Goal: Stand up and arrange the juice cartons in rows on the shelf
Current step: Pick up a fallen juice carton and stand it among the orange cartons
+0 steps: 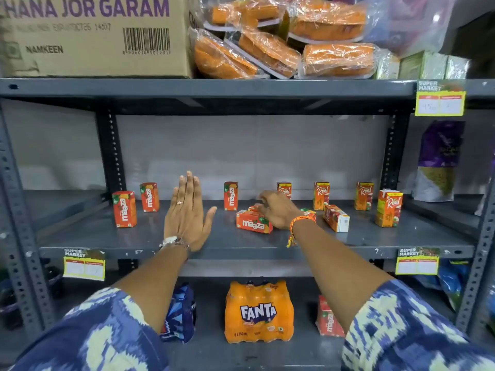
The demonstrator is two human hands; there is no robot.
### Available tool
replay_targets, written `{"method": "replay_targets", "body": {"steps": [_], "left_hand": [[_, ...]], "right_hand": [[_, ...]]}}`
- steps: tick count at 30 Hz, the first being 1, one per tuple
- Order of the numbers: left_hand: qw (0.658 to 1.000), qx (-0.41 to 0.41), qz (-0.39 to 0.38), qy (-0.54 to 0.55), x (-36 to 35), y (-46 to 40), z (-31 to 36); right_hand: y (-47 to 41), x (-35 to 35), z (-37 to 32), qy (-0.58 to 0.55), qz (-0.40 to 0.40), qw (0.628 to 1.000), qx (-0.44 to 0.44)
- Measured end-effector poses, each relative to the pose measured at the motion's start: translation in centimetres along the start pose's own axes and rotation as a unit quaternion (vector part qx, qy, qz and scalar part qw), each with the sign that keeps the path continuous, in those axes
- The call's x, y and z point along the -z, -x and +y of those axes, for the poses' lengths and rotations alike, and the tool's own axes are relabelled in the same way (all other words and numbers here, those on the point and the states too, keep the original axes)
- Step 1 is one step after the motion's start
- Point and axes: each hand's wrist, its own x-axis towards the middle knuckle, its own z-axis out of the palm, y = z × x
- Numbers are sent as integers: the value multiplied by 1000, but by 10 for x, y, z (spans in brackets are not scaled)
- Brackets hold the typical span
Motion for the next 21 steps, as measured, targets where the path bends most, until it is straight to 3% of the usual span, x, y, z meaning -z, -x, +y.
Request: {"method": "replay_targets", "body": {"steps": [5,9,12,15,17,21], "left_hand": [[997,18,-71,7,-22,53,-12],[992,24,-122,9,-33,84,-18],[991,33,-129,18,-31,91,-18],[991,36,-125,28,-30,89,-19],[991,37,-123,26,-30,90,-18],[992,44,-116,23,-30,91,-15]], "right_hand": [[8,-20,-8,73,-96,990,-72],[8,-26,-7,46,-90,990,-101],[4,-29,1,-39,-79,987,-138],[7,-33,8,-192,-17,969,-157],[10,-33,6,-353,33,918,-180],[14,-29,0,-595,109,763,-229]]}}
